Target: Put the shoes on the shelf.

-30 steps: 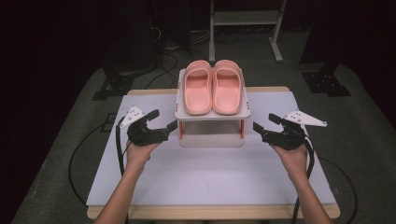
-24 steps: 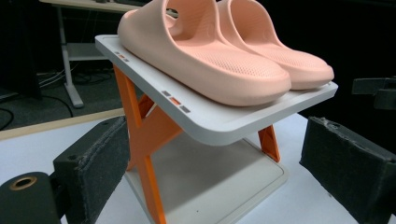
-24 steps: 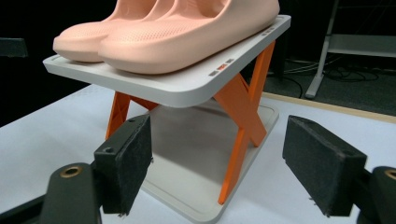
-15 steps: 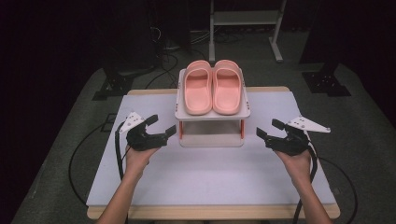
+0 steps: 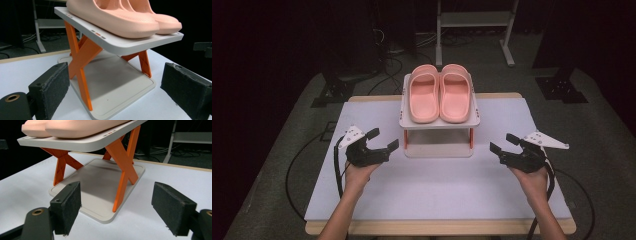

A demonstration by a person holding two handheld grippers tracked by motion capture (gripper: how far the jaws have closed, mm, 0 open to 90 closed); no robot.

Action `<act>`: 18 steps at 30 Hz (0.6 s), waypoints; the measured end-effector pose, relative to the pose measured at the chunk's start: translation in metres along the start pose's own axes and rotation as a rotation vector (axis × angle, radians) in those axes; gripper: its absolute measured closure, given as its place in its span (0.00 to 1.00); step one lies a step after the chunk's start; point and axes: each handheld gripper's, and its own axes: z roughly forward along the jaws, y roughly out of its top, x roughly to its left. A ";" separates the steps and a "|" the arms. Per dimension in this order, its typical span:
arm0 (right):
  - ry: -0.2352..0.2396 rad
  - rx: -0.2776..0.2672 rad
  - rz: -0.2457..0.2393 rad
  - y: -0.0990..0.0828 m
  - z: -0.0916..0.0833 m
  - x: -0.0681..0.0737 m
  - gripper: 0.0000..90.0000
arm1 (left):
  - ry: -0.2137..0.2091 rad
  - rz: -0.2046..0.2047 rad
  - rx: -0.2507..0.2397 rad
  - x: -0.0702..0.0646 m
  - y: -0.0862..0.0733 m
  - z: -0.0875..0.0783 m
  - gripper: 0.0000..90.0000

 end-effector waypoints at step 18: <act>-0.013 0.022 0.013 -0.022 -0.008 -0.006 0.25 | 0.013 -0.013 -0.001 0.004 -0.022 -0.012 0.09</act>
